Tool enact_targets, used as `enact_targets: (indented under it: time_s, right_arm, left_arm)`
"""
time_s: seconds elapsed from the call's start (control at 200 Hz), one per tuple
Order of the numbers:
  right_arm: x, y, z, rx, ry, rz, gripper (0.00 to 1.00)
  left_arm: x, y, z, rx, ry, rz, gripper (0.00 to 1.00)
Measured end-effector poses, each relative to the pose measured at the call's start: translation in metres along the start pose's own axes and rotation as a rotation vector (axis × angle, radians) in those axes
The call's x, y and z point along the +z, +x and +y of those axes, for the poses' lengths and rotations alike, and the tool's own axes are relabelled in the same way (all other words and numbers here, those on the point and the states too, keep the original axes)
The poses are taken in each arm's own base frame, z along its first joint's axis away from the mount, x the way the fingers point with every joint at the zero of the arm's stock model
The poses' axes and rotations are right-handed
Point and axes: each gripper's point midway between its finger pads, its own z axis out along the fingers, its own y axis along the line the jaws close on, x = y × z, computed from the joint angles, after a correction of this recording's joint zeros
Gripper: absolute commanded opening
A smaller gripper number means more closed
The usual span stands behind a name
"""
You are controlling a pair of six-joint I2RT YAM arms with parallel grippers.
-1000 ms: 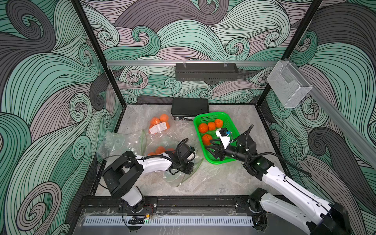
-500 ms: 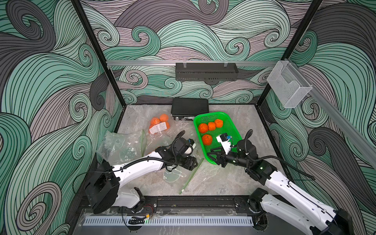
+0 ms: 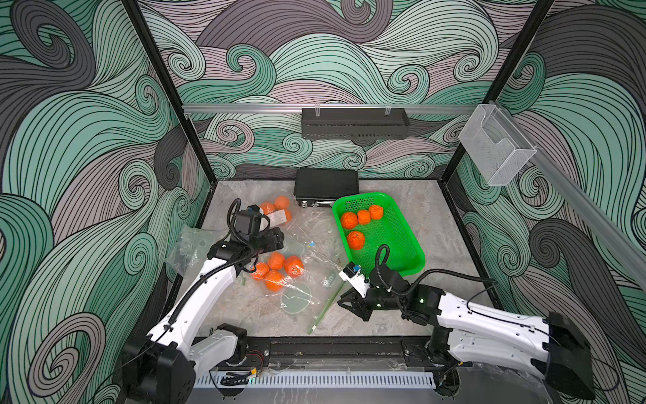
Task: Open the zip-top bag and take out the orange
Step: Adjust the zipper food storage bag at the center of the board.
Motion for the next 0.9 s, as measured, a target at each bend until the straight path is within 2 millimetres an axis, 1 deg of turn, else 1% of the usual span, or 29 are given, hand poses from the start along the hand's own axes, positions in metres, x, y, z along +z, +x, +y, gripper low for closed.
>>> enact_targets:
  time_s: [0.105,0.23,0.355,0.465,0.545,0.681,0.756,0.851,0.901]
  right_arm:
    - [0.015,0.011,-0.007,-0.006,0.042,0.045,0.25]
    - [0.027,0.020,-0.016,-0.011,0.091,0.080,0.25]
    - [0.037,0.028,-0.027,-0.013,0.140,0.108,0.23]
    - [0.042,0.032,-0.034,-0.017,0.168,0.127,0.21]
    - [0.042,0.027,-0.034,-0.028,0.177,0.115,0.21]
    - [0.042,0.002,-0.030,-0.056,0.184,0.065,0.20]
    - [0.045,-0.008,-0.029,-0.068,0.192,0.054,0.18]
    - [0.047,-0.008,-0.032,-0.072,0.207,0.058,0.19]
    - [0.047,-0.006,-0.034,-0.071,0.215,0.064,0.23]
  left_arm:
    - [0.014,0.006,0.010,0.023,-0.053,0.087,0.81]
    - [0.018,0.005,0.017,0.073,-0.100,0.139,0.81]
    - [0.023,0.004,0.025,0.104,-0.136,0.174,0.78]
    - [0.028,0.009,0.031,0.123,-0.158,0.215,0.77]
    - [0.028,0.012,0.032,0.135,-0.161,0.230,0.77]
    - [0.028,0.012,0.033,0.155,-0.156,0.233,0.76]
    - [0.028,0.013,0.032,0.158,-0.147,0.237,0.75]
    - [0.028,0.013,0.031,0.160,-0.137,0.240,0.74]
    - [0.028,0.013,0.031,0.162,-0.136,0.241,0.74]
